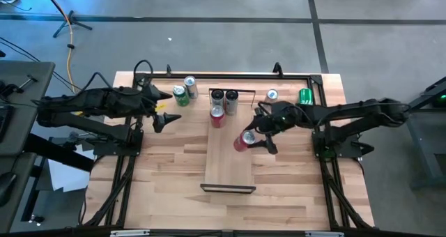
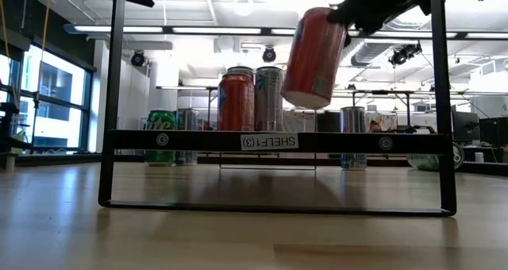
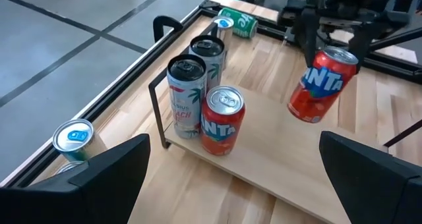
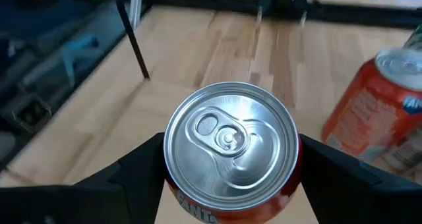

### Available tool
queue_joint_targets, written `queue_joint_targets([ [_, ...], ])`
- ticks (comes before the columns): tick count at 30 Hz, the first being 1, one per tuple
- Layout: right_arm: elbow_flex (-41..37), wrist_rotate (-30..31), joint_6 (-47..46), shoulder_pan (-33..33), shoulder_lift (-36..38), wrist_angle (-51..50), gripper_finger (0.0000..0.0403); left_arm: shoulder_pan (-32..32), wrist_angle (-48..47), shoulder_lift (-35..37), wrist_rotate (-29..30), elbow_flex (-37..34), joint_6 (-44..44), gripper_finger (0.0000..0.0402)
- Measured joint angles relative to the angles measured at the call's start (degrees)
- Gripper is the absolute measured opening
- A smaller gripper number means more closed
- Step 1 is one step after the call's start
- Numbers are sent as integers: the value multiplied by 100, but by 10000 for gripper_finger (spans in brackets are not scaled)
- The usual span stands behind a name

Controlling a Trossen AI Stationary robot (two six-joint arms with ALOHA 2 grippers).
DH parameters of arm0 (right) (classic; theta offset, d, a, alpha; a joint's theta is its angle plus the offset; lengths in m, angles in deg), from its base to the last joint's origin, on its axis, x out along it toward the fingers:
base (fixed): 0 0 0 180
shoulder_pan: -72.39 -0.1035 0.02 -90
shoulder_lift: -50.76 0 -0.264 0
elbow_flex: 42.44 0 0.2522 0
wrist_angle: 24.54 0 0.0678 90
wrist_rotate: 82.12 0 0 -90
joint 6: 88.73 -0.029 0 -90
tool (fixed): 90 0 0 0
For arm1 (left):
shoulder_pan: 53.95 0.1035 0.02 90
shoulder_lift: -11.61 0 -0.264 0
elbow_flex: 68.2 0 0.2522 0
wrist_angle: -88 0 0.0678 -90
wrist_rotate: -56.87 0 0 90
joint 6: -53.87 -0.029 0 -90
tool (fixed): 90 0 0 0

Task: Place canned beverage on shelf
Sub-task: Put the left red soda can, aligned with the other red soda can on the shelf

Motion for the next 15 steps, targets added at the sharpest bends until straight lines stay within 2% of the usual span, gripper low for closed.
queue_joint_targets([
  [6,454,-321,660,175,-506,-612,280,0,3,-256,-3,0,1,397],
  [15,1496,-354,1492,186,-1553,-1824,280,-2,12,-506,-170,0,4,397],
])
